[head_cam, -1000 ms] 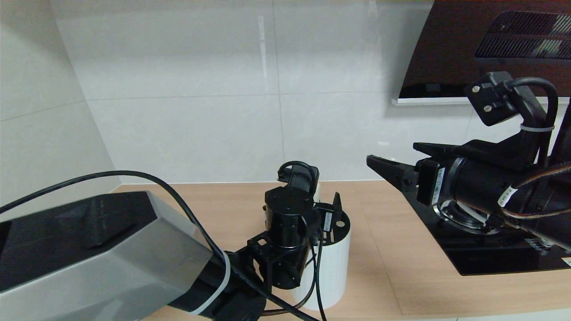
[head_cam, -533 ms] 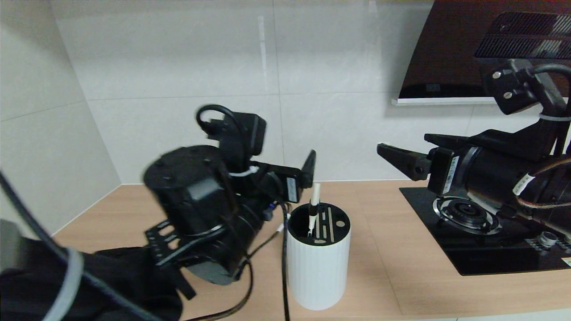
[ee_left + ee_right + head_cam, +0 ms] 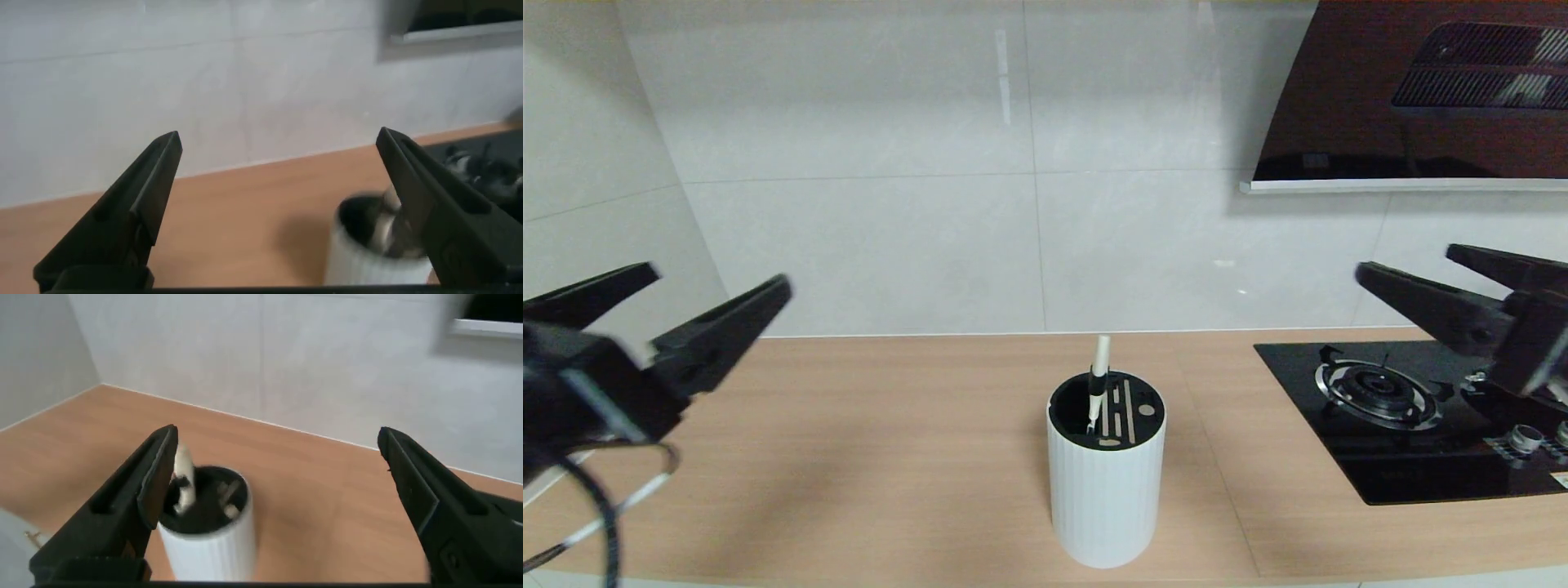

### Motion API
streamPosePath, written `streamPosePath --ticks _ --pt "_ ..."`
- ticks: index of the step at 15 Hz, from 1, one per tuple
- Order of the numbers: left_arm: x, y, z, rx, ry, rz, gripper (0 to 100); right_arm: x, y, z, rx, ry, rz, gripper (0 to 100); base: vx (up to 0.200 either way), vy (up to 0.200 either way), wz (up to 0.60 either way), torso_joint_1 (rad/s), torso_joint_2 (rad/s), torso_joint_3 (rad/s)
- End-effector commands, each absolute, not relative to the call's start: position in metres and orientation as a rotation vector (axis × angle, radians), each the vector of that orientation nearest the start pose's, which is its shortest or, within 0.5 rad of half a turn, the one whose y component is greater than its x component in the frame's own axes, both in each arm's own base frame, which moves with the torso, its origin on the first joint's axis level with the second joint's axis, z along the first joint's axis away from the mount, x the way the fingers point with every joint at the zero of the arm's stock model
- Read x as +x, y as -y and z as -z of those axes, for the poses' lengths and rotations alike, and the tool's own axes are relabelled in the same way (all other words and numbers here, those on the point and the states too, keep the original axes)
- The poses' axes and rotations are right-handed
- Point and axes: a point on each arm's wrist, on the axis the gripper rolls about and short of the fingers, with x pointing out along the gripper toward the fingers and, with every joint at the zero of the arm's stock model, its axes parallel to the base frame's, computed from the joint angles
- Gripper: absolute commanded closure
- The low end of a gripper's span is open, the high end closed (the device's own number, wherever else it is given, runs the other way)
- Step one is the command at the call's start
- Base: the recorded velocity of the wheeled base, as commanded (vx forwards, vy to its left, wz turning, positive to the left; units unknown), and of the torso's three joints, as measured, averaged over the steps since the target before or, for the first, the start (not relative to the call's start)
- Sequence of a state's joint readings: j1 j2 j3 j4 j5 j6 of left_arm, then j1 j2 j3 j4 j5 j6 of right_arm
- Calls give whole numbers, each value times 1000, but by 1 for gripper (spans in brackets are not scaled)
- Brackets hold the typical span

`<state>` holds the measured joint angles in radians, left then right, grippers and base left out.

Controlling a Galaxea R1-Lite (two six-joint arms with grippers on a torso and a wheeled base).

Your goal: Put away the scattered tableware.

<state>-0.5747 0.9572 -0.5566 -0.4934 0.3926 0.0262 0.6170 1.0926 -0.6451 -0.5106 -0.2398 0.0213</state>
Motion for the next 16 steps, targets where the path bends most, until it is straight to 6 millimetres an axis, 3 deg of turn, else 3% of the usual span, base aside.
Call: streamPosePath --ticks 1,3,4,6,8,11,13,15,16 --pt "-26 -16 -208 -35 131 9 0 46 -15 -228 83 201 -195 0 0 0 0 0 0 0" --pt "-58 -21 -185 -33 159 10 0 11 2 -215 86 250 -109 0 0 0 0 0 0 0" --pt "-62 -21 -181 -32 161 -2 0 3 4 -212 86 255 -102 0 0 0 0 0 0 0" --pt "-60 -21 -177 -112 137 -122 0 -33 15 -184 40 247 -62 0 0 0 0 0 0 0" --pt "-57 -16 -170 -103 117 -217 0 -43 13 -164 9 209 28 0 0 0 0 0 0 0" --pt "-55 -11 -156 -100 123 -383 0 -40 6 -149 -30 191 154 0 0 0 0 0 0 0" --pt "-47 -8 -122 -39 85 -402 0 -48 3 -139 -88 233 178 0 0 0 0 0 0 0" --pt "-33 -9 -104 -50 129 -404 0 -42 3 -129 -91 205 177 0 0 0 0 0 0 0" --pt "-25 -8 -84 -4 85 -358 0 -35 3 -115 -98 153 169 0 0 0 0 0 0 0"
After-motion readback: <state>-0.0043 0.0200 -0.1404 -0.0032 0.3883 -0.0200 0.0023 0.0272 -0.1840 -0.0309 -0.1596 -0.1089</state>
